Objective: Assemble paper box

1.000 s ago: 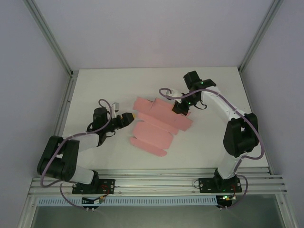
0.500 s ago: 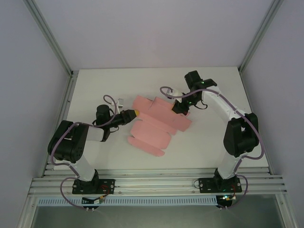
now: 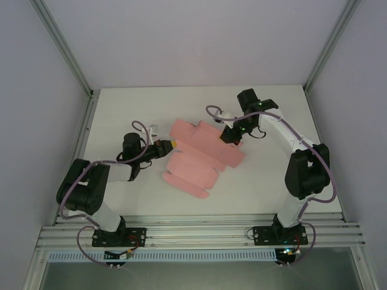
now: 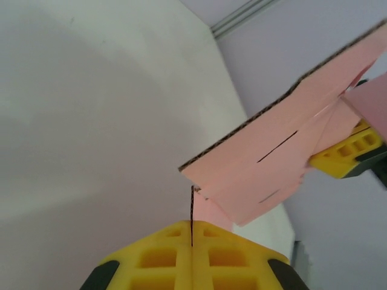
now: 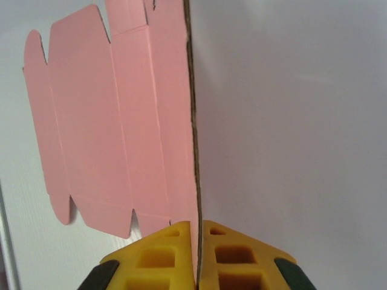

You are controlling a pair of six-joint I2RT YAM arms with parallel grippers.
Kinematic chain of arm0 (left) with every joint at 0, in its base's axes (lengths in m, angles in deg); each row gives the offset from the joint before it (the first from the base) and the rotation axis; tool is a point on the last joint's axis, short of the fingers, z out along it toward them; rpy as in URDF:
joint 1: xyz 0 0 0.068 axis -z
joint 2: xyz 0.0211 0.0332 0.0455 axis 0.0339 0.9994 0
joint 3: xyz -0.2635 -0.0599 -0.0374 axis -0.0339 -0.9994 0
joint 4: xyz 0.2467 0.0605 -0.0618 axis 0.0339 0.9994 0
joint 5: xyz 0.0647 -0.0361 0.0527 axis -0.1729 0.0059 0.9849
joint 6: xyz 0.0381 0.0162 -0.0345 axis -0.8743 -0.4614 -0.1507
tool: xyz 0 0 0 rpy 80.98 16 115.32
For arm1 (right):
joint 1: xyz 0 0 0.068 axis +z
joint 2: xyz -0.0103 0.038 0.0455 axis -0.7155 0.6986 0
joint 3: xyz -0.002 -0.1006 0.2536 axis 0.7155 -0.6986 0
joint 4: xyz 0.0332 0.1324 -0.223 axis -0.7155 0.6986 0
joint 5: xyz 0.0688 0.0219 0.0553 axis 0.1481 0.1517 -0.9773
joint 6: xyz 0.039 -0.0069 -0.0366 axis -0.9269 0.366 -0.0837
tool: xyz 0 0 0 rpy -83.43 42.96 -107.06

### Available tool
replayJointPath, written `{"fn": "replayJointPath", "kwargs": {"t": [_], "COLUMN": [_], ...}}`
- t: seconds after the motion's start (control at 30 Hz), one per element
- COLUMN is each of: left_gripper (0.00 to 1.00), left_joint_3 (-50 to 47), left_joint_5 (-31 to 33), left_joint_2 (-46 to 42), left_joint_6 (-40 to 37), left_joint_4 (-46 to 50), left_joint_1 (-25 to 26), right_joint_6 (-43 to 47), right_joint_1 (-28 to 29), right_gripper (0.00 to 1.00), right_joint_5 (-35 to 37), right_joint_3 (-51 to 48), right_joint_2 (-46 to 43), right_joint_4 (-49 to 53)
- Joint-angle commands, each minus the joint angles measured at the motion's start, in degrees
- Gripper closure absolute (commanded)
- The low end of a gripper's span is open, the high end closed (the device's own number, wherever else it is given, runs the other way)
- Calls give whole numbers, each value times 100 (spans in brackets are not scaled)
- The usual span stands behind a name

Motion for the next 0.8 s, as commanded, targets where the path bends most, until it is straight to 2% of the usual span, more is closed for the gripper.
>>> {"fn": "replayJointPath", "kwargs": {"t": [0.0, 0.07, 0.27, 0.43, 0.57, 0.63, 0.77], "left_gripper": [100, 100, 100, 100, 100, 100, 100], "left_joint_3": [104, 98, -241, -253, -192, -15, 556], "left_joint_5": [792, 1040, 1310, 1177, 1391, 1760, 3567], "left_joint_2": [-628, -930, -1550, -1588, -1560, -1576, -1471], "left_joint_6": [-1262, -1559, -1472, -1486, -1607, -1919, -3207], "left_joint_4": [1578, 1977, 1879, 1803, 1801, 2105, 3134], "left_joint_1": [518, 743, 765, 816, 1019, 1297, 2367], "right_joint_6": [-620, -727, -948, -854, -825, -785, -1031], "right_joint_1": [-157, -297, -759, -743, -726, -574, -223], "right_gripper": [100, 100, 100, 100, 100, 100, 100], "right_joint_5": [-617, -845, -1503, -1747, -1798, -1487, -676], "right_joint_3": [433, 463, 494, 454, 560, 473, 332], "right_joint_2": [202, 338, 598, 483, 476, 403, 237], "right_joint_4": [142, 211, 224, 281, 421, 354, 73]}}
